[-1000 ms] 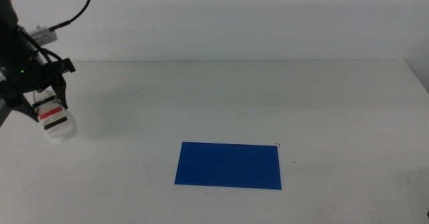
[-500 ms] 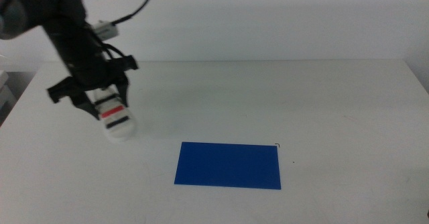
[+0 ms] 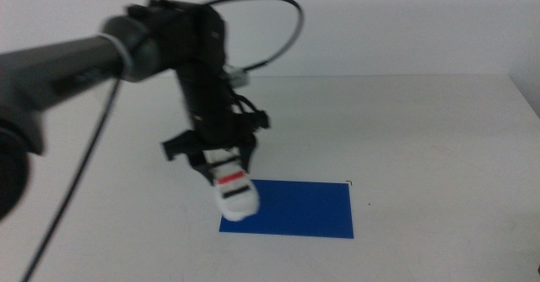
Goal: Use one arm to grab the shoe from the table and place it on the mat.
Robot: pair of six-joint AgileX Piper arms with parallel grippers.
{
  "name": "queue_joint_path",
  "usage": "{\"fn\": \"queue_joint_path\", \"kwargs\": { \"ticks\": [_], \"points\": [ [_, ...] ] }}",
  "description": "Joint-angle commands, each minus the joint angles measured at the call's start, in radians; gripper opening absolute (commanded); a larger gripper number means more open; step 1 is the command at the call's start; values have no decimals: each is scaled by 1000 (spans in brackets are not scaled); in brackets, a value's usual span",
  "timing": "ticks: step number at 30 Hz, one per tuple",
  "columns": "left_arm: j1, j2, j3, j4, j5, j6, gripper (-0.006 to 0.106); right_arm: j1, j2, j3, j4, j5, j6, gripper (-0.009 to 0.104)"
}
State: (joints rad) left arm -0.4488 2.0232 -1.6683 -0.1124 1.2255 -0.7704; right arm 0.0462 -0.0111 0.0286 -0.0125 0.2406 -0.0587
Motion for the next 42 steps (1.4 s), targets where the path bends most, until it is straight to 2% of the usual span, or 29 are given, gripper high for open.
{"fn": "queue_joint_path", "kwargs": {
  "ticks": [1, 6, 15, 18, 25, 35, 42],
  "points": [
    [-46, -19, -69, -24, 85, -21, 1, -1, 4, 5, -11, -73, -10, 78],
    [-114, 68, -182, -79, 85, -21, 1, -1, 4, 5, -11, -73, -10, 78],
    [-154, 142, -265, -114, 85, -9, 1, -1, 4, 5, -11, -73, -10, 78],
    [-154, 142, -265, -110, 85, 40, 1, -1, 4, 5, -11, -73, -10, 78],
    [-154, 142, -265, -115, 85, 350, 1, -1, 4, 5, -11, -73, -10, 78],
    [-157, 142, -265, -139, 85, 910, 1, -1, 4, 5, -11, -73, -10, 78],
    [-157, 142, -265, -138, 85, 1145, 1, -1, 4, 5, -11, -73, -10, 78]
  ]
}}
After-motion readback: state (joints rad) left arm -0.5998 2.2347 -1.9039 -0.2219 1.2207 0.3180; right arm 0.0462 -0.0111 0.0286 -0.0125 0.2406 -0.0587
